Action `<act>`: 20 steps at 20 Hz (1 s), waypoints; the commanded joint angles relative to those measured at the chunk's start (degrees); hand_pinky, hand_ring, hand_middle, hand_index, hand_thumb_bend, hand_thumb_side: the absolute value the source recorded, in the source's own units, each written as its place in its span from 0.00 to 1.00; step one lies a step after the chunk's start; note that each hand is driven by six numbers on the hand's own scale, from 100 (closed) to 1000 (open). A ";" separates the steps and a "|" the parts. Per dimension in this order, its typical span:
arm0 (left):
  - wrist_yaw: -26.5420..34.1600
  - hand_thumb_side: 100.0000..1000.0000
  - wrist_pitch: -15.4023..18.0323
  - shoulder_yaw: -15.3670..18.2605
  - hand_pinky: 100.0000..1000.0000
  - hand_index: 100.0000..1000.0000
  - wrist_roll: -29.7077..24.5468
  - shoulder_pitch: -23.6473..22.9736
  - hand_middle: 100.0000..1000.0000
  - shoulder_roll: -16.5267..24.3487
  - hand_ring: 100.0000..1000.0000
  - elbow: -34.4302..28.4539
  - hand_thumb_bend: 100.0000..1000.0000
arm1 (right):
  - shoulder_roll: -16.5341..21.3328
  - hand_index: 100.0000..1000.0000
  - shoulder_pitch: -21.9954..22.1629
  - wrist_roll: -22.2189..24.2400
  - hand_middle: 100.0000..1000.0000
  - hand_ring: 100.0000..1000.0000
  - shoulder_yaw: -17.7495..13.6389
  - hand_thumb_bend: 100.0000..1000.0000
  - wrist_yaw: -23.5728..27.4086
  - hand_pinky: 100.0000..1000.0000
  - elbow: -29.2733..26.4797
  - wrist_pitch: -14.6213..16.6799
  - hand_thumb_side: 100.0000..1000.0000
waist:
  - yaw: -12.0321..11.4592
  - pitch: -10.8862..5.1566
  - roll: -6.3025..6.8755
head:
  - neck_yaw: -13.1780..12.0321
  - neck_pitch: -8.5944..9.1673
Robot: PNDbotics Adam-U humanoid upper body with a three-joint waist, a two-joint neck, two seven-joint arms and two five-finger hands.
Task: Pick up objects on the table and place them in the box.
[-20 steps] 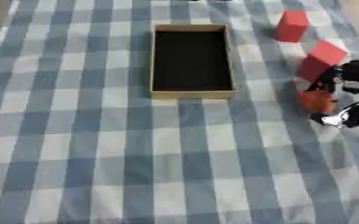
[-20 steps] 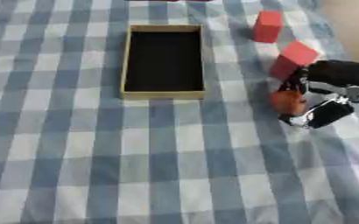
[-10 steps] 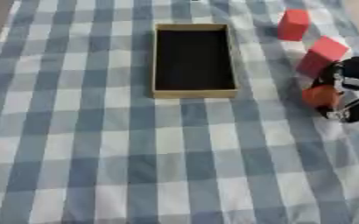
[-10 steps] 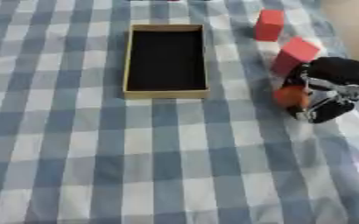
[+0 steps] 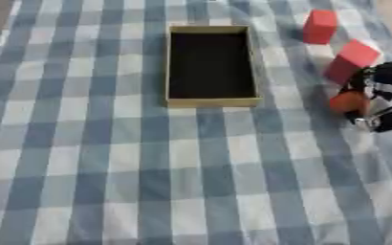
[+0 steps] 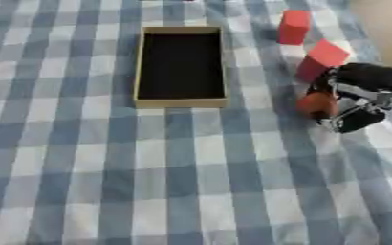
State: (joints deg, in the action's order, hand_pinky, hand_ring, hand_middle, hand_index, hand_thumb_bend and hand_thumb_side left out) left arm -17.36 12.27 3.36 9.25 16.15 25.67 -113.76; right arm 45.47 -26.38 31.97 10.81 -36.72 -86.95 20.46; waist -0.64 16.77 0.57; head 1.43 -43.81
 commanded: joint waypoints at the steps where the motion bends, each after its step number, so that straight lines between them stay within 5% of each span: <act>1: -0.21 0.51 0.03 0.30 0.67 0.60 -0.32 0.49 0.60 0.68 0.75 -0.83 0.00 | 2.22 0.68 -0.65 1.68 0.57 0.55 -0.63 0.00 2.95 0.17 -3.17 -0.50 0.11 | 0.15 -1.07 -0.19 | -0.10 -0.31; 4: -0.26 0.51 0.01 0.36 0.67 0.60 -0.33 0.45 0.60 0.77 0.75 -0.83 0.00 | 3.51 0.69 -0.74 2.40 0.58 0.56 -1.33 0.00 4.22 0.19 -5.83 -1.16 0.11 | 0.26 -1.16 -0.33 | -0.31 -0.31; 5: -0.27 0.51 0.00 0.39 0.67 0.60 -0.31 0.43 0.60 0.80 0.75 -0.83 0.00 | 3.96 0.69 -0.81 2.42 0.59 0.57 -1.68 0.00 4.51 0.20 -6.84 -1.39 0.19 | 0.29 -1.20 -0.38 | -0.39 -0.31; 6: -0.29 0.51 -0.01 0.41 0.67 0.60 -0.28 0.42 0.60 0.83 0.75 -0.83 0.00 | 4.37 0.69 -0.88 2.35 0.58 0.57 -2.09 0.00 4.70 0.20 -7.83 -1.62 0.12 | 0.33 -1.23 -0.44 | -0.46 -0.31; 13: -0.42 0.51 -0.01 0.57 0.67 0.60 -0.11 0.37 0.60 0.97 0.75 -0.83 0.00 | 6.41 0.69 -1.74 1.24 0.59 0.59 -4.62 0.00 5.20 0.22 -12.67 -2.68 0.12 | 0.50 -1.48 -0.72 | -0.72 -0.31; 14: -0.43 0.52 -0.01 0.59 0.67 0.60 -0.09 0.38 0.60 0.98 0.75 -0.83 0.00 | 6.60 0.69 -1.95 1.11 0.59 0.59 -4.85 0.00 5.30 0.22 -13.11 -2.73 0.27 | 0.49 -1.50 -0.74 | -0.73 -0.31; 15: -0.44 0.51 -0.01 0.60 0.67 0.60 -0.06 0.38 0.60 0.99 0.75 -0.83 0.00 | 6.78 0.69 -2.33 1.00 0.59 0.59 -4.96 0.00 5.51 0.22 -13.60 -2.68 0.11 | 0.46 -1.52 -0.76 | -0.75 -0.31; 20: -0.37 0.51 0.02 0.41 0.67 0.60 -0.22 0.38 0.60 1.10 0.75 -0.83 0.00 | 6.48 0.70 -8.76 2.06 0.59 0.59 -3.25 0.00 7.23 0.22 -15.46 -2.03 0.11 | 0.15 -1.88 -1.01 | -0.64 -0.31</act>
State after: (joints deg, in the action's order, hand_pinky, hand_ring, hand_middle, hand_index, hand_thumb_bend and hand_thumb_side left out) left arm -17.61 12.18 3.40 9.03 16.14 25.68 -113.76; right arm 50.16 -34.03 33.86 7.85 -30.28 -100.95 18.26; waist -0.47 16.06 -0.33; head 0.76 -43.81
